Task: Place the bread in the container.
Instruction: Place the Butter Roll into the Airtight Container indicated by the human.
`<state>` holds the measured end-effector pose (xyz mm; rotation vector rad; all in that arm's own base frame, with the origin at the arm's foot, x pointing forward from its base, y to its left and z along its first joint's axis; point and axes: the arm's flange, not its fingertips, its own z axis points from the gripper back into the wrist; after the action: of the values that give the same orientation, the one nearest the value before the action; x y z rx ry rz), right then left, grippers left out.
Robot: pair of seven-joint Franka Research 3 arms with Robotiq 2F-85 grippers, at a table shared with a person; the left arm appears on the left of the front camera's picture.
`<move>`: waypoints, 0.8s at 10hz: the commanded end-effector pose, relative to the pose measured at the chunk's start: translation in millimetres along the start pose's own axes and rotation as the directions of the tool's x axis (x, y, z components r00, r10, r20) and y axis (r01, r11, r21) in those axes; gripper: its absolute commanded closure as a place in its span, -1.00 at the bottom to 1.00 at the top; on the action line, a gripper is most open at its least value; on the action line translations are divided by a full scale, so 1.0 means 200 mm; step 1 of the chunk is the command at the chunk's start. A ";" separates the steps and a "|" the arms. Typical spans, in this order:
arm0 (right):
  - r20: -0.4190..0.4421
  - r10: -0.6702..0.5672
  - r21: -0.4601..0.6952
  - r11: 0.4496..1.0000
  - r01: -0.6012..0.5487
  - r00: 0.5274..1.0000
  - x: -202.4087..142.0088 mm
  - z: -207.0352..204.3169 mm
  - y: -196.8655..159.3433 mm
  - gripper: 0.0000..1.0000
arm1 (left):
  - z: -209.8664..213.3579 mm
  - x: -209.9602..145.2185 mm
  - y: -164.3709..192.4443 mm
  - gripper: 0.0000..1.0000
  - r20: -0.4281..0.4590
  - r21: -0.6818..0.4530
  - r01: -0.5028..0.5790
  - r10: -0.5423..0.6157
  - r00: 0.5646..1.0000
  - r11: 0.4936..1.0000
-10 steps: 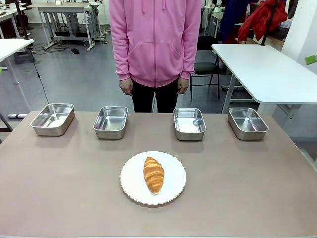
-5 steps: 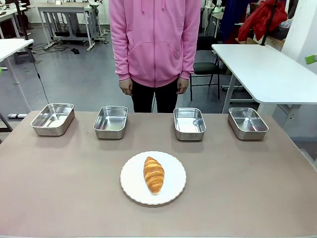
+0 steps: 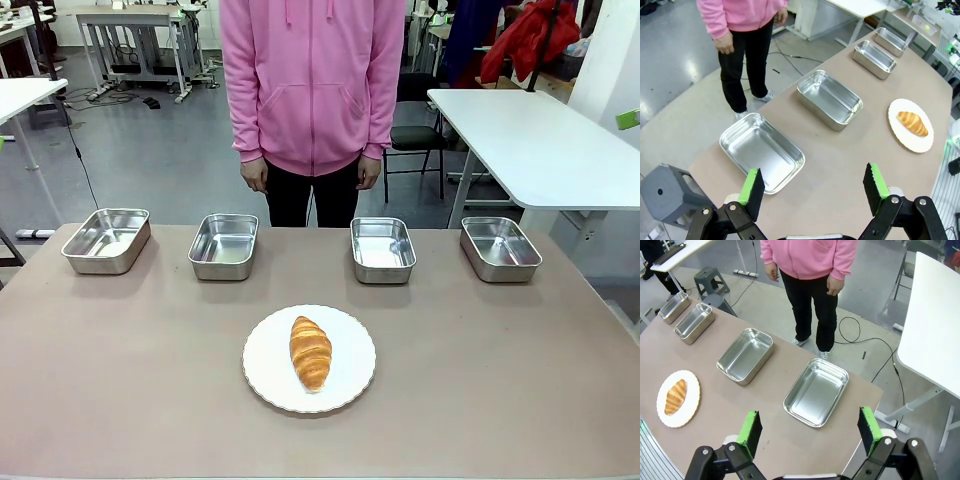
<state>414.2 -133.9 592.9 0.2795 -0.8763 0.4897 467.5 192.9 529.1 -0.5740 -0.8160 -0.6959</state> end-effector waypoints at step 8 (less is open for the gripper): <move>0.016 0.009 0.012 1.000 -0.009 1.000 0.00 0.00 -0.01 -1.00 | 0.00 -0.01 0.00 -1.00 -0.003 -0.001 0.015 -0.015 1.000 1.000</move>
<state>413.9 -134.5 592.9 0.2792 -0.8756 0.4885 467.5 192.9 529.1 -0.5740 -0.8160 -0.6959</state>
